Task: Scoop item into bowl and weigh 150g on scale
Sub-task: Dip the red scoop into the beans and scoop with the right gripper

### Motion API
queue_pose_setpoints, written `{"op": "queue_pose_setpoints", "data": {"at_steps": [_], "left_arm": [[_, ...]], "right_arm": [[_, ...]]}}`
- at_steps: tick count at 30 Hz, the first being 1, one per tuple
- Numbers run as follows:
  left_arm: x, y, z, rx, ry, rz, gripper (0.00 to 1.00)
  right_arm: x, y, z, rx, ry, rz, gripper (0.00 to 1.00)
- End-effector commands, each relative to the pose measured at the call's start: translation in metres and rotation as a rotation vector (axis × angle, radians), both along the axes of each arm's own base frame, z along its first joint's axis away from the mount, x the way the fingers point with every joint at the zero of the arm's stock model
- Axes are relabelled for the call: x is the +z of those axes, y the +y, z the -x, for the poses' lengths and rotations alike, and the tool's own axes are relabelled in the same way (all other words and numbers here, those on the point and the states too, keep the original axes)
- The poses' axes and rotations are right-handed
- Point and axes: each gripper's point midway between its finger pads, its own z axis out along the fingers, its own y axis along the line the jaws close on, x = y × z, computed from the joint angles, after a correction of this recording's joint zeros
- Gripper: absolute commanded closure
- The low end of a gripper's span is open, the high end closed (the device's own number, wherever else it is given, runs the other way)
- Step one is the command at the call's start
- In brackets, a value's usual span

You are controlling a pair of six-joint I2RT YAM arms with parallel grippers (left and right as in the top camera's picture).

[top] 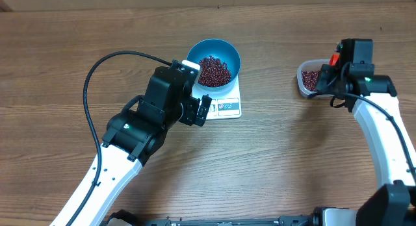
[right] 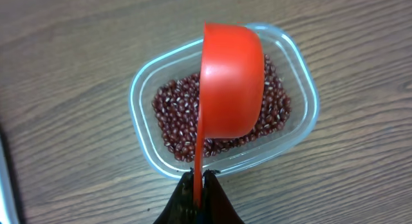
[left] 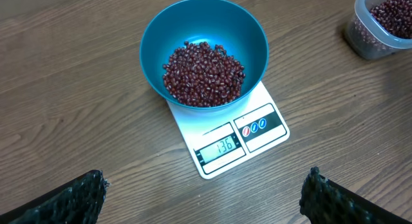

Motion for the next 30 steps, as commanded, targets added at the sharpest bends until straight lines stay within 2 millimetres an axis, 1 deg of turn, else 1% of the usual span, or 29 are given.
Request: {"op": "queue_pose_setpoints", "data": {"at_steps": [1,3,10,17,23,25,30], "left_arm": [[0.008,0.001,-0.005,0.008,-0.021,0.001,0.01],[0.008,0.001,-0.005,0.008,-0.021,0.001,0.01],[0.008,0.001,-0.005,0.008,-0.021,0.001,0.00],[0.008,0.001,-0.005,0.008,-0.021,0.001,0.01],[0.008,0.001,-0.005,0.008,-0.021,0.001,0.01],[0.008,0.001,-0.005,0.008,-0.021,0.001,0.01],[0.008,0.001,-0.005,0.008,-0.021,0.001,0.01]], "right_arm": [[-0.008,-0.001,-0.003,-0.013,0.017,-0.006,0.96],[-0.014,-0.001,-0.004,-0.014,0.029,-0.006,0.96],[-0.023,-0.001,-0.008,-0.014,0.040,-0.007,0.96],[-0.021,-0.008,-0.011,-0.032,0.025,0.001,0.96],[-0.021,-0.010,-0.015,-0.020,0.015,0.017,0.96],[-0.027,-0.014,-0.014,-0.031,0.034,0.034,0.96],[-0.044,-0.015,-0.014,-0.033,0.079,0.036,0.96]]}}
